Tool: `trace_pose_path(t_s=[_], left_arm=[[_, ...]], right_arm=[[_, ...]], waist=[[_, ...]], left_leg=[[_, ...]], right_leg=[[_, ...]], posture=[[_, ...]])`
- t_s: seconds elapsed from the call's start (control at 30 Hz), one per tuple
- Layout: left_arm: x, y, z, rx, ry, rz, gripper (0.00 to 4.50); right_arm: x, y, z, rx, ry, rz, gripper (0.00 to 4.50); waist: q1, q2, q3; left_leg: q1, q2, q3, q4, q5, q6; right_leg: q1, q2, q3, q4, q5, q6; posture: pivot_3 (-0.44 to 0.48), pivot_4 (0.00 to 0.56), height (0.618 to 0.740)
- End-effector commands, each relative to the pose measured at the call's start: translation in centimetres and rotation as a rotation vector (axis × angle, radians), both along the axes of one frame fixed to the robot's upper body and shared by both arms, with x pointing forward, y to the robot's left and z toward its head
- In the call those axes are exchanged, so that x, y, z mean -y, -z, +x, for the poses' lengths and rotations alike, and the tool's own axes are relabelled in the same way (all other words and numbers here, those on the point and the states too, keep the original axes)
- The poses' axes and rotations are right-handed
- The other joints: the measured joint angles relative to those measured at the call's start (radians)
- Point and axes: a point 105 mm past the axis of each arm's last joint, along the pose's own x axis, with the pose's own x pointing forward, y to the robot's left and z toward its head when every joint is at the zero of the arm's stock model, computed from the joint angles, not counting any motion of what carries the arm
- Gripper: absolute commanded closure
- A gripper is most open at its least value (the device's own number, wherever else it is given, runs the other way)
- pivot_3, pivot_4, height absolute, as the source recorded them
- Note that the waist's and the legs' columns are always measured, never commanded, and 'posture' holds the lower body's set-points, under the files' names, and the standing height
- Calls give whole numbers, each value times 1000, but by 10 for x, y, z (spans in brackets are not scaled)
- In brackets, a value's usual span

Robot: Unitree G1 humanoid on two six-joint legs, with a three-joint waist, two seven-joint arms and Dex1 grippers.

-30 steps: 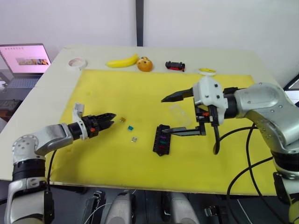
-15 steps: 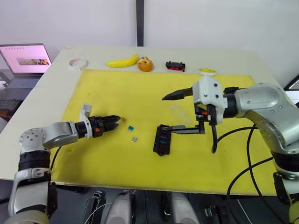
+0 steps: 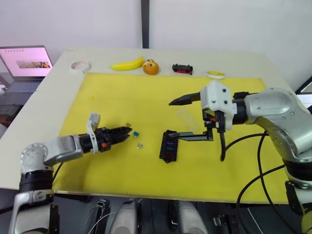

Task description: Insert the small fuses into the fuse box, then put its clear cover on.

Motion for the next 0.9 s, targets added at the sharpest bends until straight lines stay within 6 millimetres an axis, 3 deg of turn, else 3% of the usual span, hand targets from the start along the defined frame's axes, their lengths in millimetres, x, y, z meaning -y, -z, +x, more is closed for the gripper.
trace_pose_path(t_s=[0.03, 0.9], left_arm=[[10, -4, -11, 45, 26, -6, 2365], [28, 17, -30, 0, 5, 51, 2365]], right_arm=[[-4, -6, -5, 35, -22, 11, 0], [-5, -6, -6, 35, -10, 16, 0]], waist=[[0, 0, 0], [1, 0, 0]], left_leg=[[0, 0, 0, 0, 0, 0], [0, 0, 0, 0, 0, 0]], right_leg=[[0, 0, 0, 0, 0, 0], [0, 0, 0, -1, 0, -1]], posture=[[0, 150, 737], [0, 150, 737]])
